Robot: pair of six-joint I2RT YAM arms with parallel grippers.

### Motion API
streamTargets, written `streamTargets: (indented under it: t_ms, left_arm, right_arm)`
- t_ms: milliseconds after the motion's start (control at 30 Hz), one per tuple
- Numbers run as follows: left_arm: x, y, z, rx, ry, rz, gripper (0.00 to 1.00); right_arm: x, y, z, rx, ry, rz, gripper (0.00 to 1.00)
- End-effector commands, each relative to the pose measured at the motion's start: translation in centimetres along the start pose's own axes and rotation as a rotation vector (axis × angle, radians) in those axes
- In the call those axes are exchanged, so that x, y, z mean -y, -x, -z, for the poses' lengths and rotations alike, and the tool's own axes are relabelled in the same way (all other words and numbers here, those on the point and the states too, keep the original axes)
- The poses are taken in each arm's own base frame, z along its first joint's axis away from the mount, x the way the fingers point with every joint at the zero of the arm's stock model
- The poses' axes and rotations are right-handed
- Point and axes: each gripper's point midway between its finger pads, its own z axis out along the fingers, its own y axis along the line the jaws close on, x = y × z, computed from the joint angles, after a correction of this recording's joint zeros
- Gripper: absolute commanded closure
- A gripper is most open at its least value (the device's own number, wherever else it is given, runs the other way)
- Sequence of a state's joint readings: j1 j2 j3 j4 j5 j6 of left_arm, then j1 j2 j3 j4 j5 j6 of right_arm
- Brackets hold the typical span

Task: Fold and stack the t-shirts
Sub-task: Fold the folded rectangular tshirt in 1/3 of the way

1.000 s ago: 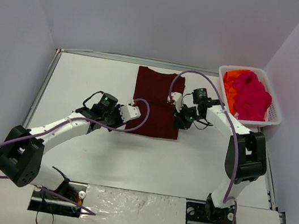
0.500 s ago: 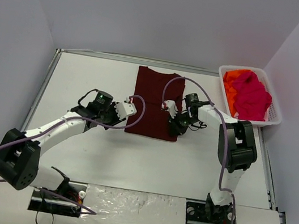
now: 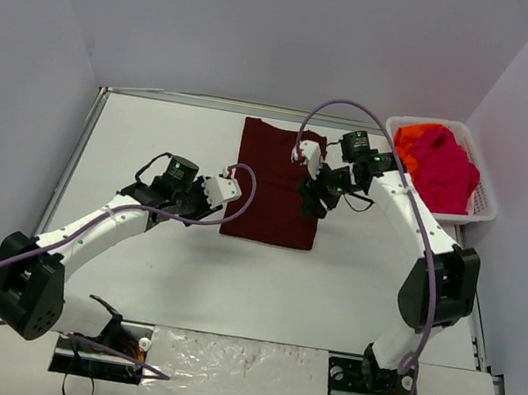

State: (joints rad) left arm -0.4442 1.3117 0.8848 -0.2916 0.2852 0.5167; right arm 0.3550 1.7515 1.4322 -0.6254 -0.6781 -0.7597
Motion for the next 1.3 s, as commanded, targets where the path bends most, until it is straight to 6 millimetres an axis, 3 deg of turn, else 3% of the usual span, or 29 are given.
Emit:
streamTargets:
  t_ms: [0,67,100,133,167,200,300,367,433,467,500,567,733,767,867,900,933,1000,1033,1267]
  left_arm:
    - [-1.1,2.2,1.6,0.05,0.025,-0.012,0.71]
    - [-1.3,2.0,1.6,0.043,0.039,-0.009,0.71]
    - [-1.3,1.6,1.5,0.029,0.046,-0.01,0.71]
    - [-1.4,1.4,1.4,0.025,0.051,-0.018,0.71]
    - [-1.5,1.3,1.3,0.021,0.054,-0.021,0.71]
    - [-1.5,1.0,1.2,0.017,0.061,-0.025,0.71]
    - [-1.5,0.6,1.1,0.003,0.066,-0.025,0.71]
    - [-1.6,0.3,1.2,-0.007,0.073,-0.016,0.71]
    - [-1.8,0.4,1.4,-0.005,0.072,0.011,0.71]
    - [-1.8,0.3,1.3,-0.009,0.069,0.021,0.71]
    - [-2.3,0.3,1.4,-0.006,0.082,0.04,0.71]
    - [-2.5,0.2,1.3,-0.008,0.081,0.052,0.71]
    - [-3.9,-0.3,1.7,-0.02,0.165,0.051,0.71]
    - [-4.4,-0.2,1.9,-0.016,0.192,0.056,0.71]
    - [-5.6,-0.1,2.8,-0.017,0.264,0.06,0.71]
    - [-5.8,-0.2,2.9,-0.016,0.275,0.059,0.71]
    - [-5.8,-0.1,3.3,-0.007,0.279,0.053,0.69]
    - [-5.4,-0.2,3.5,0.002,0.264,0.044,0.56]
    - [-5.0,-0.4,3.6,0.004,0.25,0.038,0.51]
    - [-2.0,0.1,2.9,0.037,0.079,0.013,0.5]
  right_arm:
    - [-3.8,2.3,5.0,0.033,0.04,-0.009,0.5]
    - [-3.6,1.5,5.6,0.014,-0.012,0.003,0.39]
    - [-3.6,1.2,6.3,0.017,-0.046,0.011,0.23]
    - [-4.1,-0.9,5.5,-0.016,-0.039,-0.019,0.12]
    - [-3.6,-1.6,5.2,-0.01,-0.062,-0.028,0.01]
    - [-4.1,-4.0,4.6,-0.037,-0.055,-0.068,0.0]
    - [-2.6,-7.0,3.0,-0.075,-0.099,-0.128,0.0]
    - [0.2,-10.0,1.8,-0.169,-0.256,-0.188,0.0]
    - [2.8,-11.5,3.0,-0.238,-0.431,-0.236,0.0]
    - [4.8,-11.4,4.6,-0.231,-0.568,-0.223,0.0]
    - [5.3,-11.1,5.3,-0.199,-0.608,-0.244,0.0]
    - [5.3,-8.9,6.8,-0.081,-0.619,-0.247,0.0]
    - [5.7,-6.6,11.0,0.136,-0.645,-0.34,0.0]
    - [5.6,-6.5,11.1,0.168,-0.626,-0.37,0.0]
    - [3.6,-6.2,9.0,0.205,-0.43,-0.414,0.0]
    - [2.6,-6.9,7.3,0.185,-0.321,-0.438,0.0]
    - [2.8,-7.5,6.8,0.162,-0.311,-0.466,0.0]
    - [3.7,-8.5,6.2,0.115,-0.323,-0.489,0.0]
    - [4.1,-9.4,5.7,0.074,-0.348,-0.496,0.06]
    - [4.1,-8.1,6.2,0.106,-0.473,-0.442,0.16]
